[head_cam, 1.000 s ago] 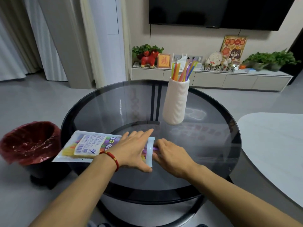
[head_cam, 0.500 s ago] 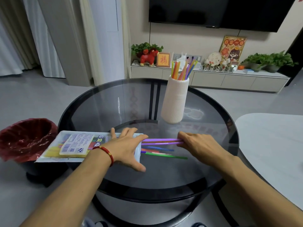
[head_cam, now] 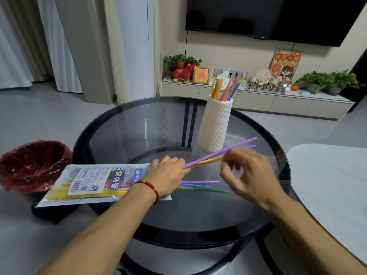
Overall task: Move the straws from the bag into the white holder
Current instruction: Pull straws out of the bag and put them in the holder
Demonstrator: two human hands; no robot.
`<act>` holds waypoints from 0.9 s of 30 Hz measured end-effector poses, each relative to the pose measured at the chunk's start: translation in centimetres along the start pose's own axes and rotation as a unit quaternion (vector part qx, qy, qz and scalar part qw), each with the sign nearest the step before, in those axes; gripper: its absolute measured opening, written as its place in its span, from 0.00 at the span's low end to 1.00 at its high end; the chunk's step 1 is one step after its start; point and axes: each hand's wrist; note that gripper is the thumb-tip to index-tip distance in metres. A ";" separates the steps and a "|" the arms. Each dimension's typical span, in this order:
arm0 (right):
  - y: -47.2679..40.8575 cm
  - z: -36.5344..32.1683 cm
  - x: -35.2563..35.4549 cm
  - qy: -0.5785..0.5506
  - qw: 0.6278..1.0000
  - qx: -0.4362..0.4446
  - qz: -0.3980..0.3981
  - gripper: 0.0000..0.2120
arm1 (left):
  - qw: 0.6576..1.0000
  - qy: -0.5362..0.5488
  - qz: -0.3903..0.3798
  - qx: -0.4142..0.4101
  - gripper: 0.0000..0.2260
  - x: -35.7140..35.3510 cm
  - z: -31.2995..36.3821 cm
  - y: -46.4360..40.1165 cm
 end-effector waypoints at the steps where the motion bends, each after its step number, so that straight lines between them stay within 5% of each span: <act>1: 0.0 -0.4 -0.7 -0.025 0.999 -0.011 -0.047 0.07 | 1.000 0.008 -0.003 0.004 0.11 0.1 0.0 0.0; 4: 0.0 -0.7 -4.2 0.067 0.966 -0.014 -0.250 0.16 | 0.999 0.022 -0.022 0.005 0.11 0.4 0.3 0.2; 6: -0.6 -0.2 -6.0 0.126 0.945 -0.026 -0.302 0.19 | 0.999 0.022 -0.034 0.004 0.11 0.5 0.5 0.3; 13: -2.0 2.3 -5.0 0.008 0.966 -0.075 -0.246 0.10 | 0.998 0.037 -0.038 -0.016 0.13 0.2 0.0 0.5; 19: -1.4 3.5 -3.9 -0.164 0.973 -0.125 -0.101 0.09 | 0.997 0.028 -0.061 -0.038 0.14 0.1 0.2 0.3; 21: -1.5 4.0 -3.7 -0.311 0.925 -0.216 -0.021 0.13 | 0.998 0.045 -0.040 -0.034 0.12 0.3 0.3 0.2; 23: -1.6 3.9 -3.5 -0.531 0.798 -0.282 0.039 0.21 | 0.997 0.066 -0.016 -0.030 0.12 0.6 0.3 0.2; 25: -1.7 2.7 -4.0 -0.685 0.673 -0.279 -0.005 0.23 | 0.997 0.073 -0.002 -0.036 0.11 0.6 0.6 0.2; 27: -1.8 0.8 -5.3 -0.729 0.636 -0.243 -0.075 0.18 | 0.997 0.059 0.004 -0.059 0.12 0.5 1.4 0.2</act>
Point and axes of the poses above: each hand's wrist, its own y-axis away from the middle knuckle, its own x-axis out of the back of the hand, z = x × y, and after that the axes turned 15 degrees about -z, right-handed
